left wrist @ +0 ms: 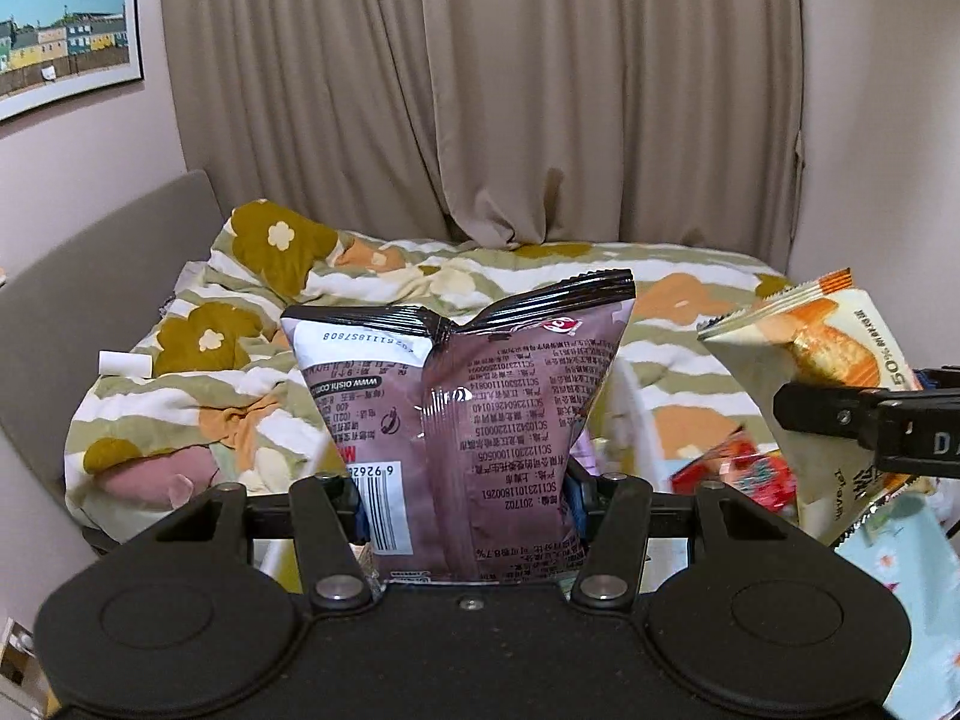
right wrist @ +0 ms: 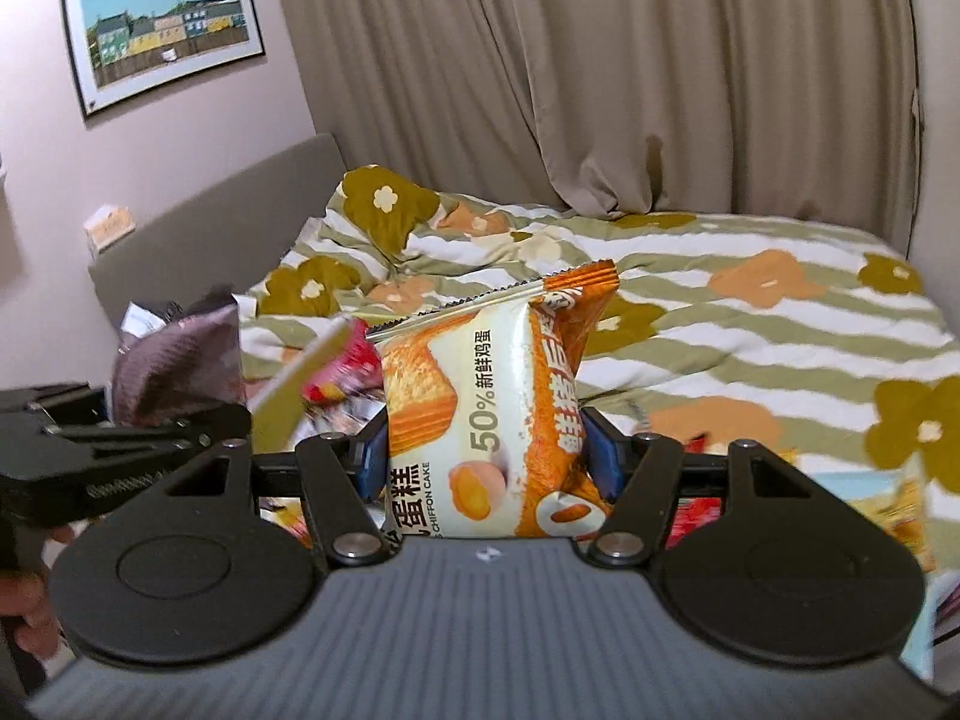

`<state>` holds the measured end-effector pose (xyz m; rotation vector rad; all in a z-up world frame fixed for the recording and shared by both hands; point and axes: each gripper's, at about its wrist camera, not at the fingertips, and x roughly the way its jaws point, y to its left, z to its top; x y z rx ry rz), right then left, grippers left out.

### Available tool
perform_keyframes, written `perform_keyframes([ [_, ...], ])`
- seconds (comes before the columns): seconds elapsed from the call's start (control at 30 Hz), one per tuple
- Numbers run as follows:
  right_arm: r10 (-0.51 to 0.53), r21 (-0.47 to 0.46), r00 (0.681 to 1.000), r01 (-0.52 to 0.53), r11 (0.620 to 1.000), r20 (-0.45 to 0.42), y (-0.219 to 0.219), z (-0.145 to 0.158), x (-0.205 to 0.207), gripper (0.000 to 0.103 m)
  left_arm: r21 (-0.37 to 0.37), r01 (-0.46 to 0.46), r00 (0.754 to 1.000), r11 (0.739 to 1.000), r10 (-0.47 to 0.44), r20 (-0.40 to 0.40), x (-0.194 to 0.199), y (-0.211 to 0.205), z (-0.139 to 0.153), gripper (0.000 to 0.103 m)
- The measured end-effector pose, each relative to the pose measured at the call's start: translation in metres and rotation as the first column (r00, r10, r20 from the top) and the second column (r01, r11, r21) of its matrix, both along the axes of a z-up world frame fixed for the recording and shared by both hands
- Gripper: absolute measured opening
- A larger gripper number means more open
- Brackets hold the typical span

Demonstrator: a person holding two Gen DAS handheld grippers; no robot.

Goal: Organize snacks
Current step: 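Carry the brown bag and orange cake bag into the yellow box and open both tools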

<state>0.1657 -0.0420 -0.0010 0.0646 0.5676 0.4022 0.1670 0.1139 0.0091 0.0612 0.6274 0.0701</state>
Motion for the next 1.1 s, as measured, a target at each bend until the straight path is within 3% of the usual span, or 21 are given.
perform_keyframes([
  [0.2, -0.060, 0.008, 0.997, 0.060, 0.998, -0.051, 0.050, -0.014, 0.017, 0.078, -0.015, 0.072, 0.995, 0.997, -0.072, -0.070, 0.022, 0.041, -0.026, 0.061],
  [0.27, -0.086, 0.003, 0.994, 0.087, 0.996, -0.070, 0.060, -0.022, 0.019, 0.078, -0.047, 0.112, 0.990, 0.993, -0.116, -0.081, 0.024, 0.051, -0.035, 0.081],
  [0.3, -0.100, 0.002, 0.992, 0.100, 0.995, -0.082, 0.065, -0.025, 0.020, 0.078, -0.050, 0.125, 0.988, 0.991, -0.129, -0.084, 0.025, 0.055, -0.038, 0.102],
  [0.4, -0.142, -0.001, 0.984, 0.143, 0.990, -0.112, 0.073, -0.035, 0.021, 0.078, -0.034, 0.147, 0.986, 0.989, -0.149, -0.080, 0.022, 0.064, -0.046, 0.103],
  [0.53, -0.186, -0.012, 0.973, 0.186, 0.982, -0.138, 0.081, -0.045, 0.020, 0.078, -0.083, 0.157, 0.981, 0.984, -0.165, -0.101, 0.021, 0.082, -0.053, 0.103],
  [0.73, -0.221, -0.005, 0.963, 0.223, 0.975, -0.157, 0.087, -0.048, 0.010, 0.078, -0.150, 0.111, 0.987, 0.982, -0.127, -0.101, 0.016, 0.103, -0.050, 0.103],
  [1.0, -0.235, 0.036, 0.958, 0.244, 0.969, -0.167, 0.103, -0.058, 0.014, 0.081, -0.164, 0.051, 0.994, 0.985, -0.066, -0.089, 0.006, 0.119, -0.043, 0.103],
  [1.03, -0.231, 0.052, 0.957, 0.243, 0.969, -0.178, 0.103, -0.061, 0.015, 0.083, -0.164, 0.044, 0.994, 0.986, -0.059, -0.087, 0.005, 0.121, -0.043, 0.103],
  [1.1, -0.218, 0.076, 0.958, 0.236, 0.969, -0.188, 0.104, -0.065, 0.015, 0.103, -0.169, 0.030, 0.995, 0.985, -0.046, -0.093, 0.005, 0.123, -0.044, 0.103],
])
